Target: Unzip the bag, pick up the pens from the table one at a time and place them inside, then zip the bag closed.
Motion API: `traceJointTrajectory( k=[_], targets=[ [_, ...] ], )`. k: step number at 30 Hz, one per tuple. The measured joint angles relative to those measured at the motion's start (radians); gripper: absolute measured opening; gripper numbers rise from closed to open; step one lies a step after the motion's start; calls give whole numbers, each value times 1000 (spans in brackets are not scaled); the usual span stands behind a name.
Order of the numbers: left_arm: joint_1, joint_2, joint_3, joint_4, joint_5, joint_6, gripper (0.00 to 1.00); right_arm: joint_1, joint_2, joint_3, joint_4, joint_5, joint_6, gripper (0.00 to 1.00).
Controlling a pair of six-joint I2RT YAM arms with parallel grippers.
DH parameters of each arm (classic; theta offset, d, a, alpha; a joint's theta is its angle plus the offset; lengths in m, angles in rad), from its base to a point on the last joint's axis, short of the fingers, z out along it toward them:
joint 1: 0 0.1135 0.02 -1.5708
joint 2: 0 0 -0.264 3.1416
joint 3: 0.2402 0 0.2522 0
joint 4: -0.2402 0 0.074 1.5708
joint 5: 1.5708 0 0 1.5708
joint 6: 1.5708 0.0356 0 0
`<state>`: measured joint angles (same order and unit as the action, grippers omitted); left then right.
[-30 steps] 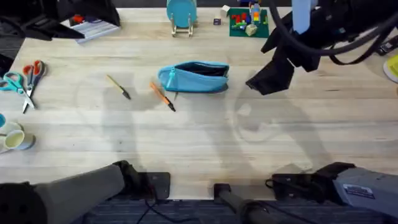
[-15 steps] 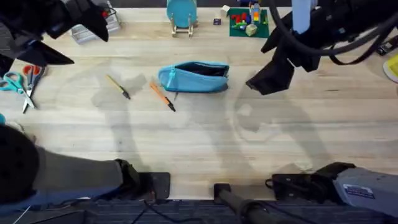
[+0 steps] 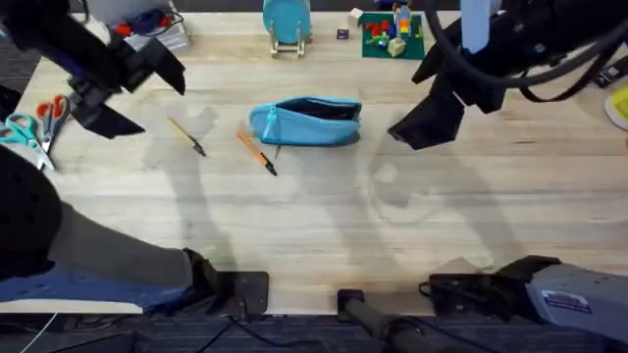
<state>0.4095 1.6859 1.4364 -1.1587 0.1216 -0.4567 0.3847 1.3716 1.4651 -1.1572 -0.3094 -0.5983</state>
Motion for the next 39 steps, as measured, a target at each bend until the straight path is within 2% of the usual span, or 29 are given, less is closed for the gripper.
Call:
traceJointTrajectory(
  k=[9, 18, 25, 39],
  targets=[
    [0, 1, -214, 201, -24, -46, 995, 0, 0, 0, 0, 0, 0, 996],
    [0, 1, -358, 383, -42, -52, 995, 0, 0, 0, 0, 3, 0, 997],
    [0, 0, -378, 457, -60, -60, 995, 0, 0, 0, 0, 3, 0, 998],
    [-2, -12, -409, 497, -81, -60, 995, 0, 0, 0, 0, 3, 0, 997]
  ],
)
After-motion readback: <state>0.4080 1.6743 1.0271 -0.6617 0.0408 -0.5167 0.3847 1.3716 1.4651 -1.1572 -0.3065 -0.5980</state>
